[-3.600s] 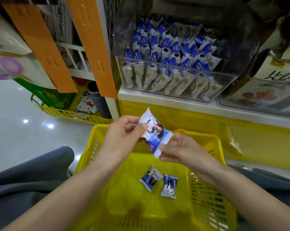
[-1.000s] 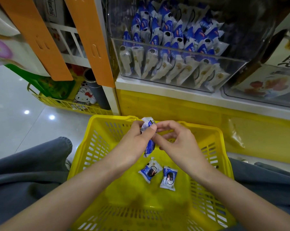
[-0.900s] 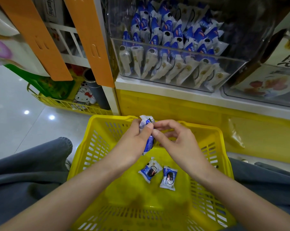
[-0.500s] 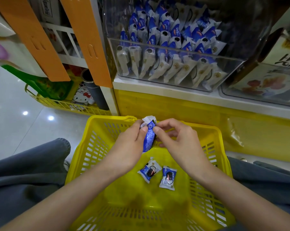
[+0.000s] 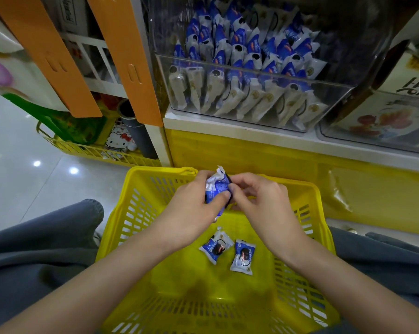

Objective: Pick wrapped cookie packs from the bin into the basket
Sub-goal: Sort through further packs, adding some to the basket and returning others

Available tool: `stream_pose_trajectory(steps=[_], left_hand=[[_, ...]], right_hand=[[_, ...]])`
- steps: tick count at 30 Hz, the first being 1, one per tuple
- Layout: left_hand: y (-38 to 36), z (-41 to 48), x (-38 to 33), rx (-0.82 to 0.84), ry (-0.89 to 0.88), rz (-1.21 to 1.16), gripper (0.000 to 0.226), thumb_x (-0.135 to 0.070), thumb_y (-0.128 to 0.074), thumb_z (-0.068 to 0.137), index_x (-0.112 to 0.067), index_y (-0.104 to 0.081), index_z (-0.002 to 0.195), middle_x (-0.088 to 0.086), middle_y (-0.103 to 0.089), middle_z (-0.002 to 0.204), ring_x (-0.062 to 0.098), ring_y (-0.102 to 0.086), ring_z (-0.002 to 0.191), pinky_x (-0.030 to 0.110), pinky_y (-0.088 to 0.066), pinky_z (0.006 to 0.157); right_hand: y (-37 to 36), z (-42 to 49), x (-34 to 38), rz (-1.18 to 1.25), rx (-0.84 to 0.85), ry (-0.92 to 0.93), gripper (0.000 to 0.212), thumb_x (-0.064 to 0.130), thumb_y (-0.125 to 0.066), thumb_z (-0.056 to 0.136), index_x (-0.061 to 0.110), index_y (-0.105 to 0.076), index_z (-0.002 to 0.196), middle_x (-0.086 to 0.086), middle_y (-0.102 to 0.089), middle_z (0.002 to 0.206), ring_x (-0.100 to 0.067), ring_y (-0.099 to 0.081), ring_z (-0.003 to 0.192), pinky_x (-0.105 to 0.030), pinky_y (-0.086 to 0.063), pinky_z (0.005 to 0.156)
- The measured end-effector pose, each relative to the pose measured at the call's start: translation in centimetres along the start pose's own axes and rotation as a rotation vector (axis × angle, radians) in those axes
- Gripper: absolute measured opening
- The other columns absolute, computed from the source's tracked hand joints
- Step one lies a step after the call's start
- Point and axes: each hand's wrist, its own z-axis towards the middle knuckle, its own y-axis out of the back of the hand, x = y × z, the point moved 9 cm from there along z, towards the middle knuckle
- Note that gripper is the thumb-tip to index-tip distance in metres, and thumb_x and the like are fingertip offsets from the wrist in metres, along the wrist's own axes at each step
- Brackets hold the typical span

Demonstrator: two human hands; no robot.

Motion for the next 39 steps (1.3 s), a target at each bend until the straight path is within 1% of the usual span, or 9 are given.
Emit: stream_pose_trajectory(steps=[4,8,13,18,21,25,31,34,39], left_hand=[[0.0,0.1,0.3,0.003,0.045,-0.067,0.028,-0.021,-0.049,0.093,-0.014,-0.049,0.12,0.004,-0.061,0.106,0.02,-0.07,0.069,0.04,-0.058,0.065],[0.3,0.4,0.4,-0.028,0.046,-0.103,0.018,-0.026,-0.05,0.093,-0.021,-0.047,0.11,-0.001,-0.06,0.1,0.022,-0.069,0.063,0.039,-0.058,0.061],[0.7,0.8,0.8,-0.052,0.071,-0.183,0.022,-0.025,-0.047,0.095,-0.012,-0.051,0.111,0.006,-0.062,0.104,0.022,-0.067,0.076,0.043,-0.058,0.06],[0.4,0.8,0.6,-0.031,0.062,-0.184,0.014,-0.023,-0.044,0.096,-0.014,-0.048,0.105,0.009,-0.062,0.102,0.026,-0.068,0.073,0.044,-0.058,0.061],[0.6,1.1,0.2,-0.045,0.034,-0.169,0.016,-0.023,-0.047,0.094,-0.013,-0.048,0.107,0.011,-0.062,0.101,0.026,-0.067,0.073,0.04,-0.058,0.06],[-0.1,0.9,-0.1,-0.016,-0.016,-0.092,0.018,-0.021,-0.051,0.093,-0.014,-0.049,0.109,0.01,-0.06,0.102,0.02,-0.064,0.074,0.029,-0.057,0.055],[0.0,1.0,0.3,-0.014,-0.018,-0.08,0.021,-0.021,-0.05,0.093,-0.018,-0.048,0.114,0.003,-0.06,0.099,0.016,-0.063,0.067,0.027,-0.056,0.054],[-0.2,1.2,1.2,-0.004,0.077,-0.248,0.013,-0.023,-0.046,0.095,-0.023,-0.047,0.108,-0.003,-0.06,0.088,0.015,-0.061,0.064,0.036,-0.057,0.059],[0.4,1.7,1.9,-0.059,0.163,-0.452,0.01,-0.02,-0.041,0.097,-0.022,-0.048,0.104,-0.002,-0.059,0.083,0.012,-0.06,0.062,0.03,-0.055,0.052]], right_hand=[[0.1,0.1,0.5,-0.052,0.009,0.035,0.015,0.011,-0.06,0.088,0.017,-0.071,0.096,0.01,-0.064,0.083,0.011,-0.055,0.075,-0.003,-0.04,0.065],[-0.3,0.2,0.2,-0.034,0.029,-0.01,0.017,0.013,-0.056,0.091,0.019,-0.067,0.102,0.008,-0.066,0.09,0.001,-0.059,0.072,-0.011,-0.046,0.065],[-2.3,-0.6,-0.4,0.162,0.082,-0.121,0.024,0.017,-0.061,0.086,0.02,-0.06,0.11,0.01,-0.063,0.101,0.009,-0.056,0.07,-0.004,-0.04,0.057],[-1.7,-0.4,-0.5,0.084,0.068,-0.119,0.028,0.009,-0.056,0.084,0.02,-0.063,0.109,0.015,-0.062,0.093,0.014,-0.056,0.069,-0.003,-0.042,0.062],[-1.1,-0.3,0.2,-0.016,0.034,-0.059,0.029,0.011,-0.053,0.085,0.02,-0.061,0.112,0.012,-0.062,0.094,0.008,-0.059,0.073,-0.012,-0.049,0.068],[-0.2,0.2,0.3,-0.125,0.006,-0.021,0.017,0.02,-0.053,0.091,0.021,-0.063,0.104,0.005,-0.07,0.088,-0.015,-0.066,0.079,-0.039,-0.052,0.075],[-0.7,0.3,-0.3,-0.014,0.017,-0.051,0.014,0.014,-0.05,0.092,0.015,-0.064,0.096,-0.003,-0.069,0.082,-0.021,-0.067,0.075,-0.045,-0.054,0.07],[-0.9,0.4,-0.6,0.106,0.041,-0.096,0.014,0.012,-0.05,0.093,0.016,-0.062,0.098,-0.004,-0.07,0.089,-0.016,-0.068,0.073,-0.038,-0.058,0.066],[-2.0,0.1,-0.3,0.215,0.133,-0.109,0.031,0.004,-0.053,0.088,0.02,-0.053,0.114,0.003,-0.066,0.104,-0.003,-0.062,0.086,-0.016,-0.052,0.073]])
